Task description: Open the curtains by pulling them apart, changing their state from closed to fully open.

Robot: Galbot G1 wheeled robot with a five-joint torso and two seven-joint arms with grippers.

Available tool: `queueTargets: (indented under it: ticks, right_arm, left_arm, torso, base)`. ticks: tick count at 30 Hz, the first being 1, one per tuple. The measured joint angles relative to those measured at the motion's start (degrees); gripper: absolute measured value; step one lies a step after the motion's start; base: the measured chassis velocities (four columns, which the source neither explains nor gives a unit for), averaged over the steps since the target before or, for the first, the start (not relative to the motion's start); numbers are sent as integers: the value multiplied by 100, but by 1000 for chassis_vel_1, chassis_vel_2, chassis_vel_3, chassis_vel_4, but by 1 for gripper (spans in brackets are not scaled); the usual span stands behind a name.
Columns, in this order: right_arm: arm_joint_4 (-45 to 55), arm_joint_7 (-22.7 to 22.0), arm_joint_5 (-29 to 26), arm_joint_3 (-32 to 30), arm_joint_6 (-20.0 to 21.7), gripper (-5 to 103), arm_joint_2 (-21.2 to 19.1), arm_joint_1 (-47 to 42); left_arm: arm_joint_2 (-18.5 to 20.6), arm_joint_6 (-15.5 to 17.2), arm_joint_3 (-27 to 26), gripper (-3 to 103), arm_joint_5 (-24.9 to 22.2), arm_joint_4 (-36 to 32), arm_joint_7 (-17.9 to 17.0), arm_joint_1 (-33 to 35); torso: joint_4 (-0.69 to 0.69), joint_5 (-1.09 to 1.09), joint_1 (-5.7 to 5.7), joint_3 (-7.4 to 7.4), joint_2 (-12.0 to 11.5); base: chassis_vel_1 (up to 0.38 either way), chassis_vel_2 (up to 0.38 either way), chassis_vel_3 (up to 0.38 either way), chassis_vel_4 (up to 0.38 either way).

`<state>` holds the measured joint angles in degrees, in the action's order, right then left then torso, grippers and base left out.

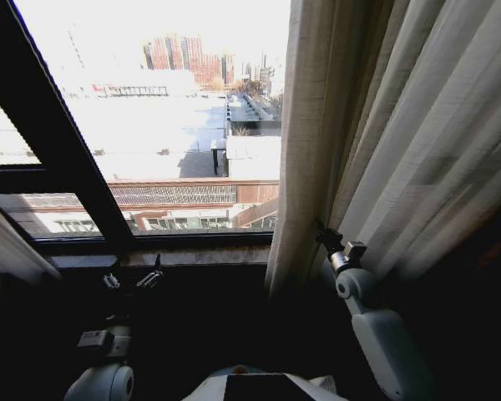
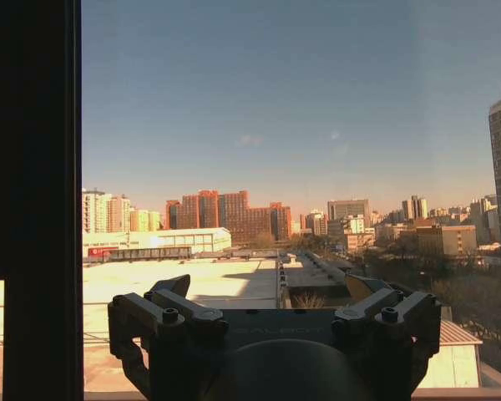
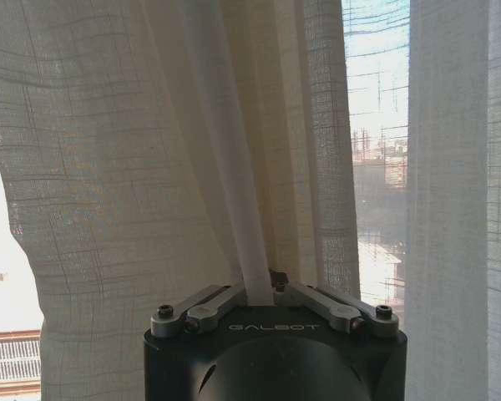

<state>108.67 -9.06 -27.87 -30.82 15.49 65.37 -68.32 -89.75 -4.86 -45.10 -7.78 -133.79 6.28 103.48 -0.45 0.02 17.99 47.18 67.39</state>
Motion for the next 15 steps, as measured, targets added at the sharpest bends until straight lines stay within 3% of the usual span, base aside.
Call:
queueTargets:
  ticks: [15]
  right_arm:
    - [-4, -1, 6, -6, -2, 0, 19, -23]
  left_arm:
    - [7, -15, -11, 100, 3, 16, 1, 7]
  torso:
    - [2, -1, 0, 0, 0]
  base:
    - [-353, -355, 358, 359]
